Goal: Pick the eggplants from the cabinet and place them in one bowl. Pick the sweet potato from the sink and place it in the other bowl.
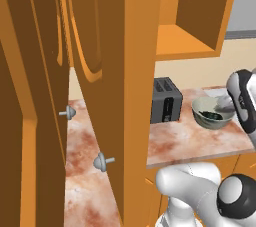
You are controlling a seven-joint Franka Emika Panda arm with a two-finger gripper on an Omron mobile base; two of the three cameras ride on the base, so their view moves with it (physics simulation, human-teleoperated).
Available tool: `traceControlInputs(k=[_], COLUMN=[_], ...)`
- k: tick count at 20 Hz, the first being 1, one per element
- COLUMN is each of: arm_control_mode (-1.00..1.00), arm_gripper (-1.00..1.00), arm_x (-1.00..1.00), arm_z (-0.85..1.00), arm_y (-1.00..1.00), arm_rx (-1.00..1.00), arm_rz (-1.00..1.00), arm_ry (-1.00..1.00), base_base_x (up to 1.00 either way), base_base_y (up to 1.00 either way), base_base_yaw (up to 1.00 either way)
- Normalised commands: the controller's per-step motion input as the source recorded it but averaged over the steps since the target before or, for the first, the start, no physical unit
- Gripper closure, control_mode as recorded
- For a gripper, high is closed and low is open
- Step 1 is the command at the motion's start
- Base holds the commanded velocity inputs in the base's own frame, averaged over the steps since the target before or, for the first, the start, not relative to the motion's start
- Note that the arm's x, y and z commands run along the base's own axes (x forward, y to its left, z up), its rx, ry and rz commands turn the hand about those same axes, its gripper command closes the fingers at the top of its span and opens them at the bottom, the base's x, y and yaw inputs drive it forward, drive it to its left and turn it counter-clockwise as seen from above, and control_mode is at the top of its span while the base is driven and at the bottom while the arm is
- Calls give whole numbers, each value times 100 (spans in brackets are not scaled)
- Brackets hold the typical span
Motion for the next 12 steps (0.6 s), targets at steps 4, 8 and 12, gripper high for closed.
traceControlInputs(k=[4, 8, 12], arm_control_mode=[-100, -100, -100], arm_gripper=[100, 100, 100], arm_x=[11, 9, 13], arm_z=[-30, -21, -16], arm_y=[0, 0, 0], arm_rx=[-2, -1, -1], arm_rz=[0, -1, -4], arm_ry=[-4, -4, -1], base_base_x=[0, 0, 0], base_base_y=[0, 0, 0], base_base_yaw=[0, 0, 0])
